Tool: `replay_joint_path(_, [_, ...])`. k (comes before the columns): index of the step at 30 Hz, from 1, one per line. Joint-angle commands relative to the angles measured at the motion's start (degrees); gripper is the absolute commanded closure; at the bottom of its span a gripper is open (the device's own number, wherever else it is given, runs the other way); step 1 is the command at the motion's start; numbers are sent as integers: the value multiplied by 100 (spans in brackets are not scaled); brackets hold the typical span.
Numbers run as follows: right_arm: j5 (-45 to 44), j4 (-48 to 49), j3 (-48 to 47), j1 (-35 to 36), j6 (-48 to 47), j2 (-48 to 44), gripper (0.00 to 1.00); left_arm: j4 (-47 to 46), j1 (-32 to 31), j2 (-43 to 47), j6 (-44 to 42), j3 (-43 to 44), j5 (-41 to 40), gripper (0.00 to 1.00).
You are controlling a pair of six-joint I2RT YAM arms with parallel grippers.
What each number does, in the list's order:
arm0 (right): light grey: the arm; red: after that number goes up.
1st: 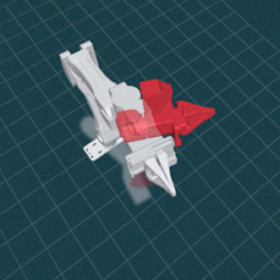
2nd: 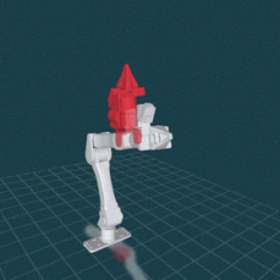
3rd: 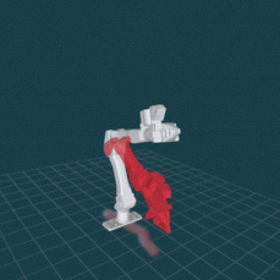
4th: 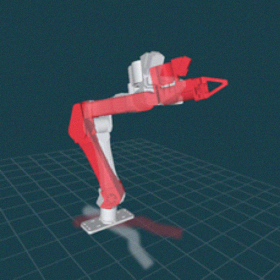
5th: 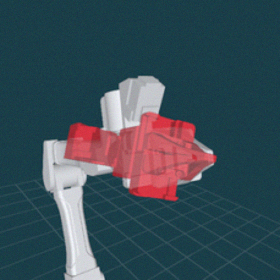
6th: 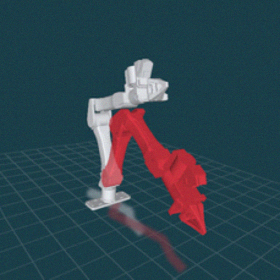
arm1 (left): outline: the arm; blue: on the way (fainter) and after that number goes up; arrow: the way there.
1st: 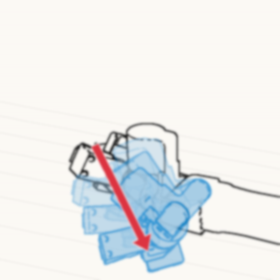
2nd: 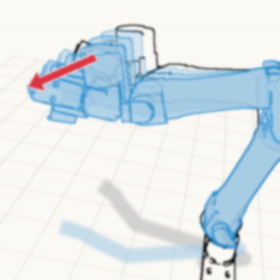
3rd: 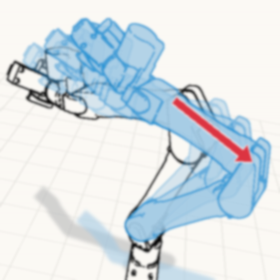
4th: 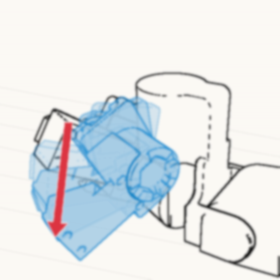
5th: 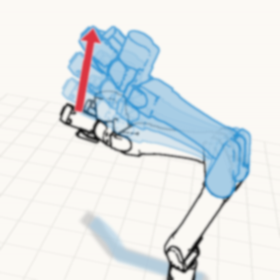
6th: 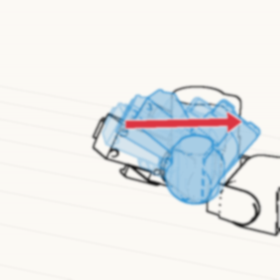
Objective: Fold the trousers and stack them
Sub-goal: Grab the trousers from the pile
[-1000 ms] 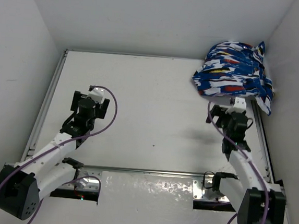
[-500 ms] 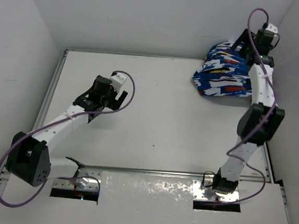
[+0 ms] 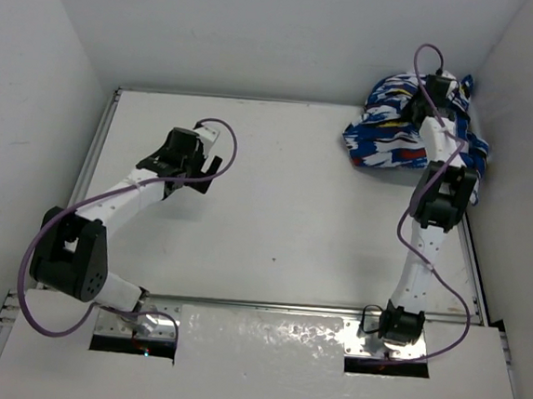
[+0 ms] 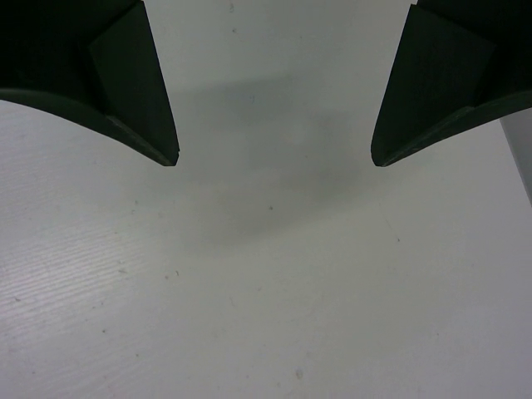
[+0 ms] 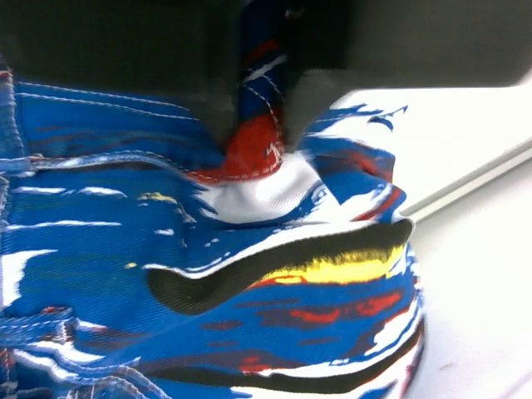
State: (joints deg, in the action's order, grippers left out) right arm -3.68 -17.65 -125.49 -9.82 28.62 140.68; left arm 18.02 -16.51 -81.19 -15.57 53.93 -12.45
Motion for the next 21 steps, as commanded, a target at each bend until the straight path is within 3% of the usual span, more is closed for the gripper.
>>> replay_joint_path(1, [97, -336, 569, 130, -146, -172, 99, -229, 52, -46, -51, 390, 23, 0])
replay_joint_path(7, [-641, -11, 895, 95, -768, -1120, 100, -334, 113, -143, -130, 443, 49, 0])
replay_joint_path(14, [-1169, 296, 342, 95, -1525, -1999, 100, -369, 104, -46, -60, 381, 120, 0])
replay_joint_path(21, [-987, 744, 271, 104, -1887, -3124, 100, -378, 104, 94, 80, 513, 111, 0])
